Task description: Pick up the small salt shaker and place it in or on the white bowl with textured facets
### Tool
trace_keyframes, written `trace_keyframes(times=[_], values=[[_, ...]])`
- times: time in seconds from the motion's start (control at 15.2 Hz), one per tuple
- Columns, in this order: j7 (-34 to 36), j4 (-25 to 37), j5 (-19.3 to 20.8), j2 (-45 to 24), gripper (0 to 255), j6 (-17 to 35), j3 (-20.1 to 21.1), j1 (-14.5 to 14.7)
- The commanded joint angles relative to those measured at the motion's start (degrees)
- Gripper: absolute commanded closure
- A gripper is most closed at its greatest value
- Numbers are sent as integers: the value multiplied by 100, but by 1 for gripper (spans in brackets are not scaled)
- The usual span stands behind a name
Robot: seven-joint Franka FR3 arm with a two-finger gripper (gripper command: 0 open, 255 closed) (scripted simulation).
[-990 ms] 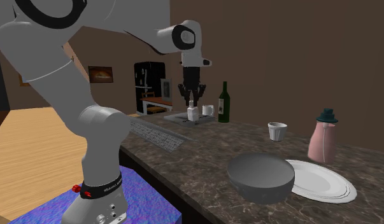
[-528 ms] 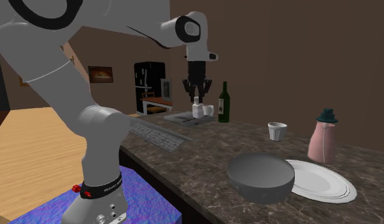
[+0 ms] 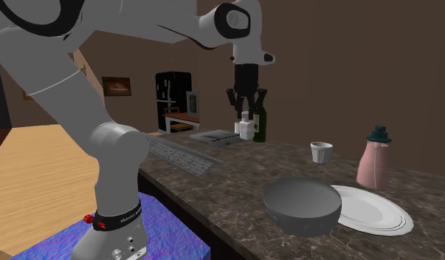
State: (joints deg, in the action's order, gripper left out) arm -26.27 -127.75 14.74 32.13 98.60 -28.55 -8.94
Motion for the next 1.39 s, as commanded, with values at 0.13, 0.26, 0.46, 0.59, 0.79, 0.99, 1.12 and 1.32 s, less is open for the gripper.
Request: trace_keyframes(times=[0.13, 0.26, 0.46, 0.59, 0.79, 0.99, 1.12, 1.32], values=[[-607, 342, 150, -155, 255, -88, -477, -121], [-913, 553, 191, -286, 255, -116, -730, -154], [-1391, 914, 206, -537, 255, -147, -1139, -169], [-1726, 1184, 177, -745, 255, -163, -1435, -156], [-2269, 1636, 51, -1133, 255, -181, -1931, -103], [-2887, 2147, -218, -1644, 255, -197, -2522, -4], [-3170, 2291, -383, -1899, 255, -130, -2802, 34], [-3149, 2047, -355, -1876, 255, 99, -2814, 17]])
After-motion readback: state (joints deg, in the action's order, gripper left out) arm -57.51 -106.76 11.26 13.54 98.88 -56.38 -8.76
